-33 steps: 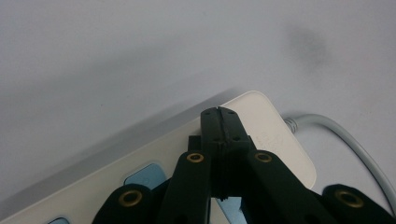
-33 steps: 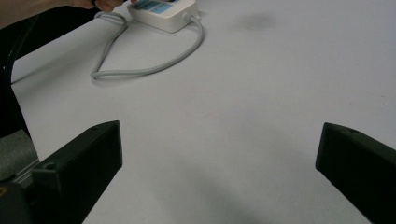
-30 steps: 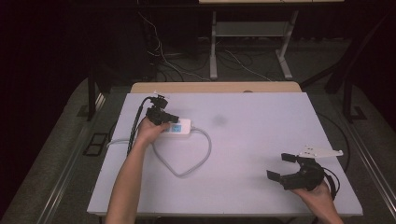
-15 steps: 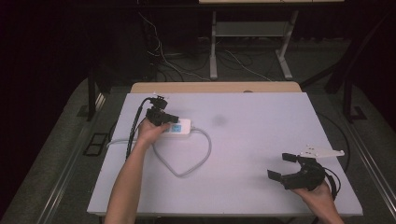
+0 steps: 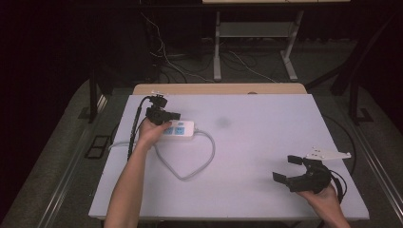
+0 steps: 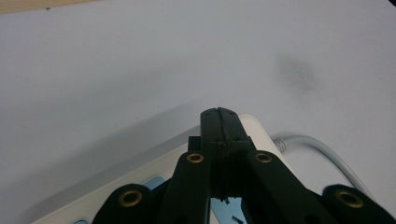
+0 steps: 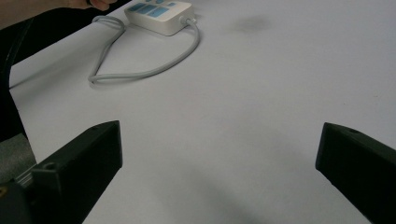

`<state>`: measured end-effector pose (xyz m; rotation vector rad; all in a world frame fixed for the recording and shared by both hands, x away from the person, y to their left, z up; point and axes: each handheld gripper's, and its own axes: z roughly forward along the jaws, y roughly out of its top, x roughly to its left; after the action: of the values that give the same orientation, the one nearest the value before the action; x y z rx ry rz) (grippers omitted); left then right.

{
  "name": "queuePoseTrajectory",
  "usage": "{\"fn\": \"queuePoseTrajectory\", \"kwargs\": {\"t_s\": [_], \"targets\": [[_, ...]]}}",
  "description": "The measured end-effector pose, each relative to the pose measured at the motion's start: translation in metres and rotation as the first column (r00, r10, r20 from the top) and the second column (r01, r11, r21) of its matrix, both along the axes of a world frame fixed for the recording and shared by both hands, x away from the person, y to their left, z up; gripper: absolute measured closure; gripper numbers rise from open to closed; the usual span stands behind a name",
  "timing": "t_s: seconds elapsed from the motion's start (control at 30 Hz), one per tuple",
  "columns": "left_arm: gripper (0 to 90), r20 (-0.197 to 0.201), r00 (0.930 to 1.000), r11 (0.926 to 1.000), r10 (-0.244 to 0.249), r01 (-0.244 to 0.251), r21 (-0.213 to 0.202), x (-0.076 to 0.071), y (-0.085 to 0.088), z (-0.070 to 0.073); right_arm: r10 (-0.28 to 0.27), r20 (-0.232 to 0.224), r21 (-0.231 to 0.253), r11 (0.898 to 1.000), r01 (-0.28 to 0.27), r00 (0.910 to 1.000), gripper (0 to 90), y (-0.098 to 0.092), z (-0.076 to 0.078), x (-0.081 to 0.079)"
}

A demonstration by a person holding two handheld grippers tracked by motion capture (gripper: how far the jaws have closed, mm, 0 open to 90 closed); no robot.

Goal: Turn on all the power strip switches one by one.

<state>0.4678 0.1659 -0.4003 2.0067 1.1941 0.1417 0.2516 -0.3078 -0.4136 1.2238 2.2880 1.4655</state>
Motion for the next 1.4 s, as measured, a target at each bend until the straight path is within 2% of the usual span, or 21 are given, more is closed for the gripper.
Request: {"fn": "queuePoseTrajectory", "kwargs": {"t_s": [0.37, 0.8, 1.27, 1.4], "targets": [[90.0, 0.016, 0.9998, 0.9998, 0.013, -0.014, 0.018, -0.006, 0.017, 0.012, -0.003, 0.0, -0.002, 1.0, 0.003, 1.0, 0.5, 0.0, 0.0, 0.0], [89.9, 0.018, 0.9992, 0.9989, 0.037, -0.038, 0.029, -0.009, 0.032, 0.016, -0.002, -0.001, -0.006, 1.0, 0.002, 1.0, 0.5, 0.001, 0.0, 0.0], [89.9, -0.008, 0.9992, 0.9981, 0.04, -0.039, 0.046, -0.008, 0.033, 0.0, 0.001, 0.0, -0.008, 1.0, -0.001, 1.0, 0.5, 0.001, -0.001, 0.0], [89.9, -0.007, 0.9987, 0.9981, 0.05, -0.05, 0.037, -0.01, 0.034, -0.006, 0.0, 0.0, -0.008, 1.0, 0.0, 1.0, 0.5, 0.001, -0.001, 0.0]]}}
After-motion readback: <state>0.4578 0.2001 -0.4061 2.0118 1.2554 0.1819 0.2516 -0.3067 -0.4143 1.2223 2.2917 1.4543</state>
